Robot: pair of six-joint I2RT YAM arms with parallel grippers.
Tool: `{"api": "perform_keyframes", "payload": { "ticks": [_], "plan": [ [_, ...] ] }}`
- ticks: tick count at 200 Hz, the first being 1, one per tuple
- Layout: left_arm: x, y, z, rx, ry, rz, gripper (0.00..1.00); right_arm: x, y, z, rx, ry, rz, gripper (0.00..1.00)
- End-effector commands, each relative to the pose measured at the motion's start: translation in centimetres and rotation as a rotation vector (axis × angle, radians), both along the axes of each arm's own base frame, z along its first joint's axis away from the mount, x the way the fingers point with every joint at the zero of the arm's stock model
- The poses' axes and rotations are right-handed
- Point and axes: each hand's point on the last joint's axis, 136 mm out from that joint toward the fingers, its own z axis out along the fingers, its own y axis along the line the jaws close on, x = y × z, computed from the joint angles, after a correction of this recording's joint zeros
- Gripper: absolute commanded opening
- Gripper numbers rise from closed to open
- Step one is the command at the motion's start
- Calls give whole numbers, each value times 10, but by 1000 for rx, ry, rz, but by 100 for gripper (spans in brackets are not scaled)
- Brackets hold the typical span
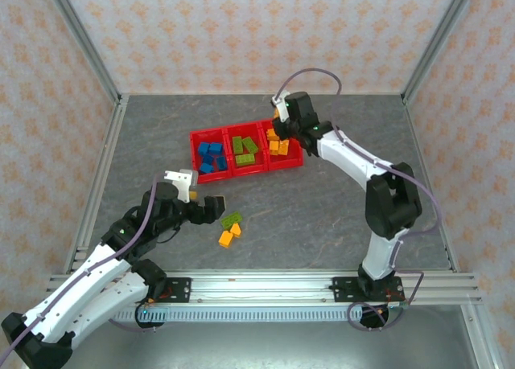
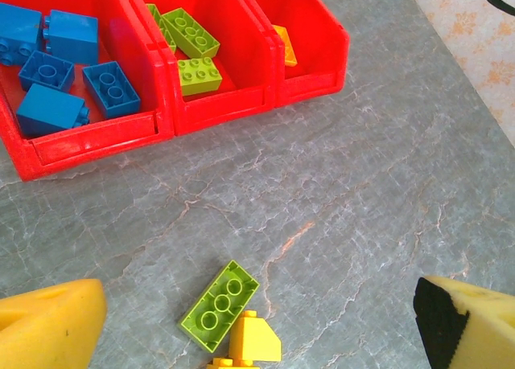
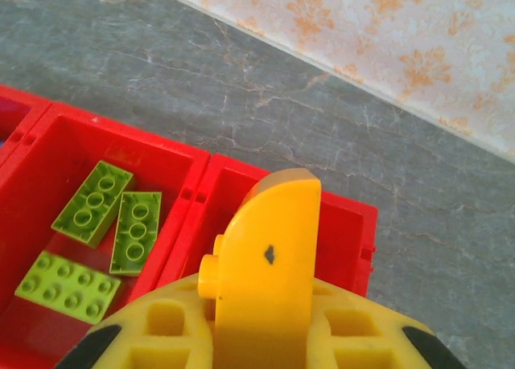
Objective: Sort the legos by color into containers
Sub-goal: Place the lego in the container.
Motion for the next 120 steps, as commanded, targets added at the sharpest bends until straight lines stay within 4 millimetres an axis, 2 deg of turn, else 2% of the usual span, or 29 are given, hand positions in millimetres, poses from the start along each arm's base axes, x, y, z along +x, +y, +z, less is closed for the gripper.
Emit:
{"api": "perform_keyframes", "payload": {
  "ticks": [1,27,49,74,95,120],
  "plan": [
    [2,3,7,-8,-14,30,99,4,-5,-17,13,107,-94,0],
    [3,4,5,-4,-8,33,99,8,-6,-39,-20,171,-120,2],
    [3,4,4,-1,-5,36,99,10,-15,-58,-61,203,-158,3],
    [4,5,3,1,-1,40,99,11,-27,-69,-79,213,-206,5],
    [5,5,2,4,3,40,99,10,-32,-75,-92,220,-222,10],
    [5,4,0,9,10,40,99,9,-35,-82,-105,239,-235,22]
  ]
}}
